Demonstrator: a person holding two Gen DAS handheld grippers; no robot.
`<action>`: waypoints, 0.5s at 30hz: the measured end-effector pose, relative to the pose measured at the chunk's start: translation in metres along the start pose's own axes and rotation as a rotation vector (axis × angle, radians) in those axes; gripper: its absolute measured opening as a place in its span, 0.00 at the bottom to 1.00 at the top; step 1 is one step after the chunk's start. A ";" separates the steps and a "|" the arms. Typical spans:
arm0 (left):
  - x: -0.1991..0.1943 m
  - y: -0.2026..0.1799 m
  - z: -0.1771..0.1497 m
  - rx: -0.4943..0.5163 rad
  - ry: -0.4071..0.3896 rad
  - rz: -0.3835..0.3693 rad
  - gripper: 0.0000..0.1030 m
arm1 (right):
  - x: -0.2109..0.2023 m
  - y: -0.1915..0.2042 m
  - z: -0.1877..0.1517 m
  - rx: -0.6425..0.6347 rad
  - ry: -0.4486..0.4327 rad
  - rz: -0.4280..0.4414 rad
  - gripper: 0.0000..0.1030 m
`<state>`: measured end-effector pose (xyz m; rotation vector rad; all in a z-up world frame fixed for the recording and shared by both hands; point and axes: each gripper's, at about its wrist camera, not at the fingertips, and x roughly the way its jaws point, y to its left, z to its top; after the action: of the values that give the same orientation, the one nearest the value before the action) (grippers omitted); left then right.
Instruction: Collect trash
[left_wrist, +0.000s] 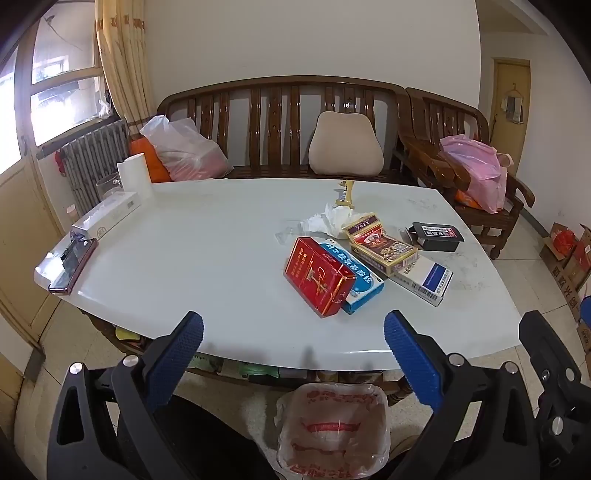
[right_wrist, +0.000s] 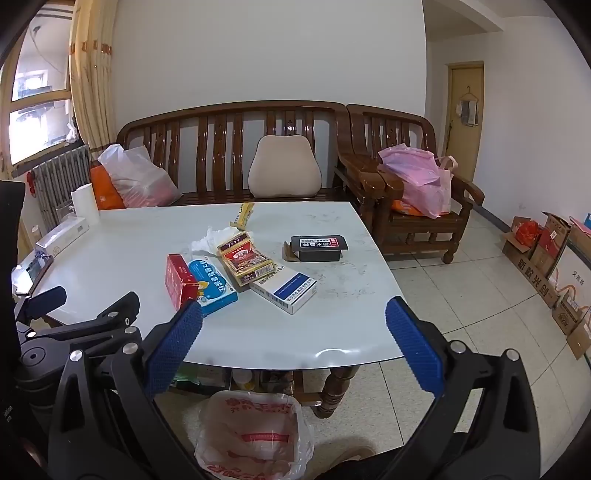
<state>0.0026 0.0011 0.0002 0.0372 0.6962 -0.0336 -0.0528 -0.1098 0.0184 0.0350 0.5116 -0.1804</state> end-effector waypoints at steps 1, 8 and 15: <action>0.001 0.003 -0.004 -0.001 -0.003 0.004 0.93 | 0.000 0.000 0.000 0.001 -0.001 0.001 0.95; 0.002 0.004 -0.002 0.001 -0.012 0.022 0.93 | 0.001 0.002 0.001 0.004 -0.004 0.003 0.95; -0.001 0.004 0.000 -0.005 -0.011 0.022 0.93 | 0.002 0.004 0.000 0.001 -0.001 0.005 0.95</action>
<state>0.0016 0.0049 0.0007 0.0398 0.6846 -0.0106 -0.0503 -0.1061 0.0177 0.0371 0.5101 -0.1763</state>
